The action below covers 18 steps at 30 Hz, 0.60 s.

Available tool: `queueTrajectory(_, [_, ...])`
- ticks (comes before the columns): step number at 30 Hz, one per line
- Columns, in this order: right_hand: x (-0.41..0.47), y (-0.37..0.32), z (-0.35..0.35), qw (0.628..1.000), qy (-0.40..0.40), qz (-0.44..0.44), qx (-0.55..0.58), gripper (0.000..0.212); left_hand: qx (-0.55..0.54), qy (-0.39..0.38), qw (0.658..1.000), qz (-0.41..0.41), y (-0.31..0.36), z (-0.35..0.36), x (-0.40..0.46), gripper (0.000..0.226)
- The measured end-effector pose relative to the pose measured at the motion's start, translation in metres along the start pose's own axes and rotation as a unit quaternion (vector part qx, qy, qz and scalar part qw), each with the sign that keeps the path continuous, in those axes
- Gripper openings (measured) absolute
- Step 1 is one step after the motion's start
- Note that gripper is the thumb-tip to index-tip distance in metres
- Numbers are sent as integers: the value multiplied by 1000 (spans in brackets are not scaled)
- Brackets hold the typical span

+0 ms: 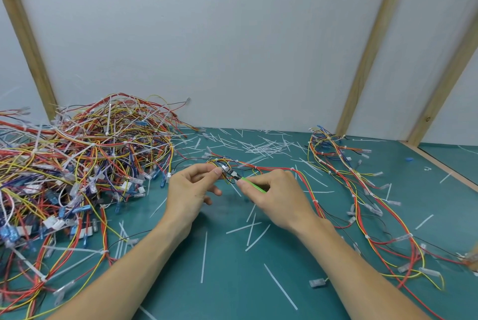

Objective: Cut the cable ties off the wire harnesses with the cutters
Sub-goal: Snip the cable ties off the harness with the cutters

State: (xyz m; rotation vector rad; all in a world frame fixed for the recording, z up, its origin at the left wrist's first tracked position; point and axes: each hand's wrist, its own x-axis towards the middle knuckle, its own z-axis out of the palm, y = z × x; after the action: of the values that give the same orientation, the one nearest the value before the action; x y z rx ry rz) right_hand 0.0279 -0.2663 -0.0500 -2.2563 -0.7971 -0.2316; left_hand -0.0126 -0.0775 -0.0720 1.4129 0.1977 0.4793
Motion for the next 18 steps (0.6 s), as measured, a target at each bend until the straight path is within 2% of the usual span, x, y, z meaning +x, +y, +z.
queueTrajectory(4, [1, 0, 1, 1000, 9, -1, 10, 43, -4, 2, 1000, -1, -1, 0, 0, 12])
queueTrajectory(8, [2, 3, 4, 996, 85, 34, 11, 35, -8, 8, 1000, 2, 0, -1, 2, 8])
queueTrajectory(10, [3, 6, 2, 995, 90, 50, 17, 33, -19, 19, 1000, 2, 0, -3, 4, 6])
queueTrajectory(14, [3, 12, 0, 996, -31, 11, 84, 29, -41, 64, 997, -13, 1, -9, 10, 8])
queueTrajectory(18, [-2, 12, 15, 990, -136, -24, 9, 38, -87, 78, 992, -42, 6, -20, 15, 14])
